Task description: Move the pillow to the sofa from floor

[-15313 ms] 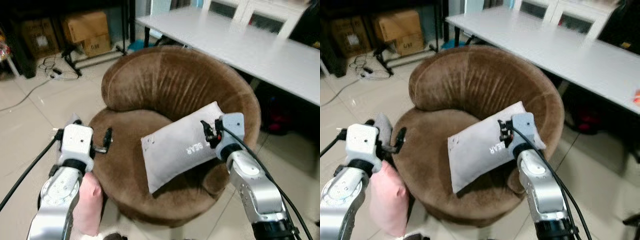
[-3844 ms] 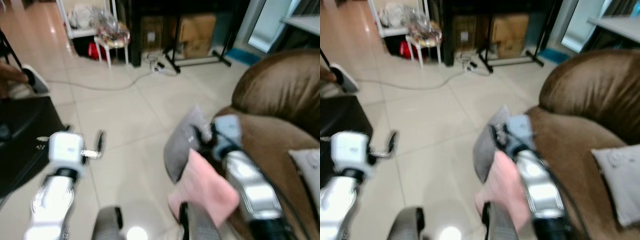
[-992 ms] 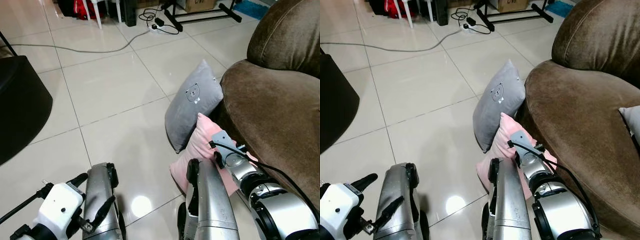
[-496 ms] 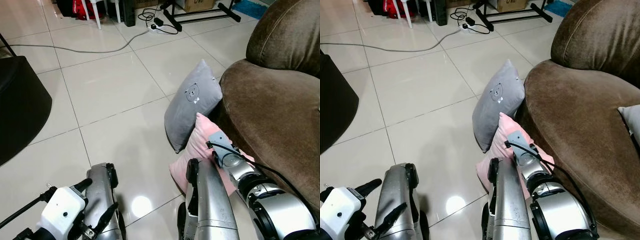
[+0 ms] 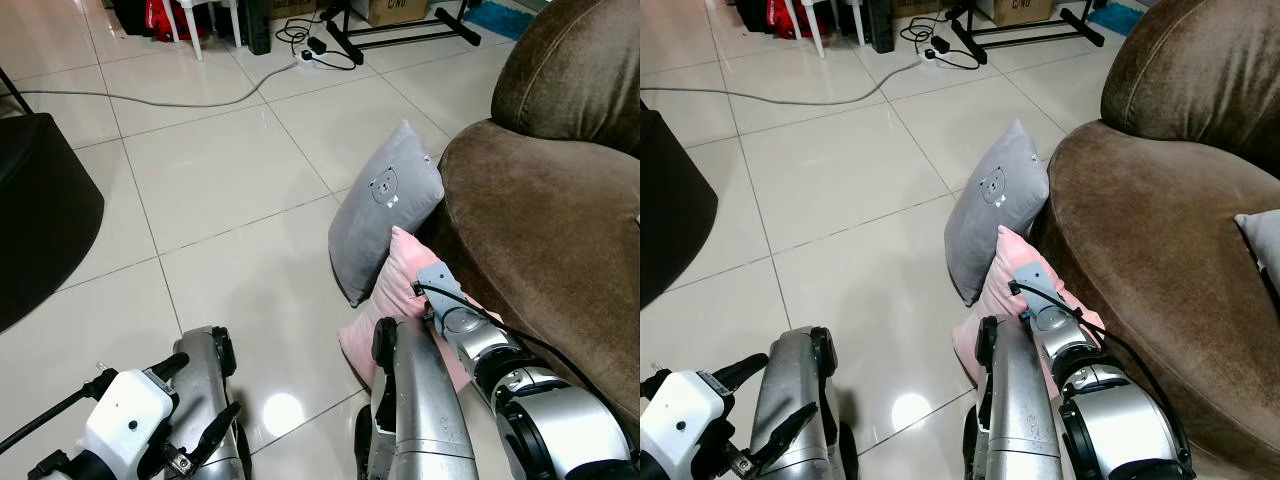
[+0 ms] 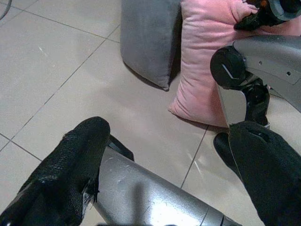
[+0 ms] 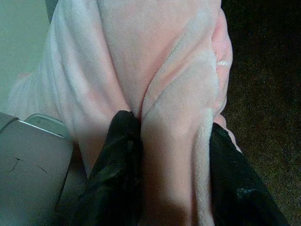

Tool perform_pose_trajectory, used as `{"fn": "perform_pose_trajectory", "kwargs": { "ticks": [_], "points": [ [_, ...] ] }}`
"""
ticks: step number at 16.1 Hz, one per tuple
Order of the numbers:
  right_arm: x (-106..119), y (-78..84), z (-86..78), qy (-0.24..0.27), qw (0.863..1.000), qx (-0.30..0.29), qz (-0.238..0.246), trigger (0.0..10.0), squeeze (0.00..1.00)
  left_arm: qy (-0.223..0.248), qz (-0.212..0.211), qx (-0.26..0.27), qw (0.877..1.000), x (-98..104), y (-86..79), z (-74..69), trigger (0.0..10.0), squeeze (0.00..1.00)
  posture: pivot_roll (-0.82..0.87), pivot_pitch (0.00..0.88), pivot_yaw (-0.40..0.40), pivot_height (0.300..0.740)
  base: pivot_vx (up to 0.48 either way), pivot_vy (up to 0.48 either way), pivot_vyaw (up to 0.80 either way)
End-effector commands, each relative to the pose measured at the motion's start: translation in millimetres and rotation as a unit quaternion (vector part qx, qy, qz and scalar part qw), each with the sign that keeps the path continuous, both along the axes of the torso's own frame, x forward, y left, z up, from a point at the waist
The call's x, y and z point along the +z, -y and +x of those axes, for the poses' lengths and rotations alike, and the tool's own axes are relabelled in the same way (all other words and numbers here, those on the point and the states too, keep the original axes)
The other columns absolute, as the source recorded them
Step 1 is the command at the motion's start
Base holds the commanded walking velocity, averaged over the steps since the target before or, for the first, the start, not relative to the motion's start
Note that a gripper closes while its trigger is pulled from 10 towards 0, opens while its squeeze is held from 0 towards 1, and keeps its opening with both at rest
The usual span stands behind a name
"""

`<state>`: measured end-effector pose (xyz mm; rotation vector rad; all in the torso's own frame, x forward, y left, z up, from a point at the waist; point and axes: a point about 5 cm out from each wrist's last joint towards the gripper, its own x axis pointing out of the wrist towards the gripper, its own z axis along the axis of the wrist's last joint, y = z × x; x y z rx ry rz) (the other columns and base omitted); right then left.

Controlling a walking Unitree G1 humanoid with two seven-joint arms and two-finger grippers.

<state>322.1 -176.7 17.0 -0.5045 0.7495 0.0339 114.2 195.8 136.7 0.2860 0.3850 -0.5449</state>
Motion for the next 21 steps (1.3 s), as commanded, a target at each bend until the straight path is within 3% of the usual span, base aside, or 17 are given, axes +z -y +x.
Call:
{"fn": "perform_pose_trajectory", "kwargs": {
  "ticks": [1,7,12,15,17,19,21],
  "points": [
    [-9,-2.8,-7.9,-0.023,0.999,-0.008,0.024,0.0,0.0,-0.011,0.0,-0.008,1.0,-4,1.2,-2.3,10.0,0.46,0.09,0.123,-0.039,0.433,0.0,0.0,0.0],
    [-10,-13.7,-7.7,-0.02,0.999,0.016,0.035,0.0,0.0,-0.011,0.002,-0.006,1.0,-11,1.6,1.3,10.0,0.46,0.08,0.082,-0.048,0.433,0.0,0.0,0.0],
    [-1,-48.8,1.1,0.023,0.991,0.038,0.125,0.0,0.0,0.011,0.017,0.021,1.0,-23,-4.3,14.9,10.0,0.46,0.06,0.0,-0.065,0.433,0.0,0.0,0.0],
    [7,-57.9,6.7,0.055,0.984,0.024,0.169,0.0,0.0,0.037,0.022,0.037,0.998,-25,-5.9,27.4,10.0,0.47,0.04,0.0,-0.066,0.433,0.0,0.0,0.0],
    [20,-50.6,15.3,0.113,0.97,-0.007,0.213,0.0,0.0,0.071,0.019,0.063,0.995,-26,-6.0,44.9,10.0,0.46,0.01,0.0,-0.053,0.433,0.0,0.0,0.0],
    [51,-33.4,25.9,0.202,0.945,-0.014,0.255,0.0,0.0,0.113,0.009,0.092,0.989,-18,-6.3,62.1,10.0,0.45,0.0,0.0,-0.039,0.433,0.0,0.0,0.0],
    [84,-16.4,24.2,0.267,0.924,-0.006,0.275,0.0,0.0,0.148,-0.002,0.117,0.982,-8,-6.1,78.5,10.0,0.45,-0.02,0.0,-0.029,0.433,0.0,0.0,0.0]
  ]
}}
